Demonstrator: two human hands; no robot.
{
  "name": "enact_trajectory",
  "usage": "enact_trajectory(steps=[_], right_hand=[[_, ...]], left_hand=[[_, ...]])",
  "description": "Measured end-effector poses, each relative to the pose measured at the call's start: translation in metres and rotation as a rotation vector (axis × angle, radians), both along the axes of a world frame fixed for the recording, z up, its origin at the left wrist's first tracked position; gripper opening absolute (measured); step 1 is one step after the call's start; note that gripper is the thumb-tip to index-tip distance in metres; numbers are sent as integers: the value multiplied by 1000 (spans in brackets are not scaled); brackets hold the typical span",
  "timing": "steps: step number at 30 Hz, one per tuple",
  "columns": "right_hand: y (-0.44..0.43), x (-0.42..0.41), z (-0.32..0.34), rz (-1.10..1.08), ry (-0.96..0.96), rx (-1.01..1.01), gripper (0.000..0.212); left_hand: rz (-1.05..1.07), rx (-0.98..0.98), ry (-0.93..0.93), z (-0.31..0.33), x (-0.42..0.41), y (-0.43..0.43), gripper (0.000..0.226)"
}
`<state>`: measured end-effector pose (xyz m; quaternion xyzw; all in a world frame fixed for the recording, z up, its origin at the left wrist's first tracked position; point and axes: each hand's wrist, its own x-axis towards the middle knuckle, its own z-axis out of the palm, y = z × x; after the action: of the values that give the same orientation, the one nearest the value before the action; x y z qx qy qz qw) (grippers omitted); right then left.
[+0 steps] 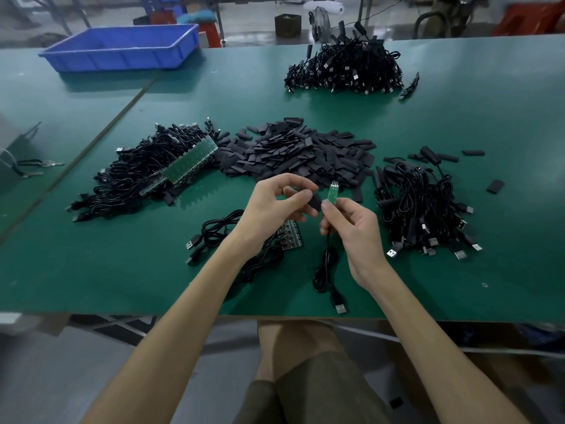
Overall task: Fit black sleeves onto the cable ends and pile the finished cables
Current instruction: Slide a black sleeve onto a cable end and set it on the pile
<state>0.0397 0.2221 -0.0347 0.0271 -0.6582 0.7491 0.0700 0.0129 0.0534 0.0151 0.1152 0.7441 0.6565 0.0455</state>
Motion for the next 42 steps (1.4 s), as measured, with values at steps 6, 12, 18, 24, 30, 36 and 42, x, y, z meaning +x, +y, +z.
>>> enact_trajectory(steps=[6,12,18,24,30,36,42], right_hand=[[0,-1,-1,-21,-17,16,21],[-1,0,0,-1,6,30,21],[-1,1,0,60,-8,7,15],[0,0,0,77,-4,30,16],[-2,0,0,111,4,41,19],[-1,0,0,102,34,56,18],[-1,1,1,66,34,76,23]], left_hand=[[-78,-674,405,5,-3,-8,20],[-69,-747,514,-1,-2,-10,20],[-47,-642,467,-6,-2,-14,20],[-49,-564,415,-5,2,-9,19],[-37,-495,374,-7,3,-10,14],[14,-519,457,-11,3,-12,18],[75,-355,372,-15,2,-15,21]])
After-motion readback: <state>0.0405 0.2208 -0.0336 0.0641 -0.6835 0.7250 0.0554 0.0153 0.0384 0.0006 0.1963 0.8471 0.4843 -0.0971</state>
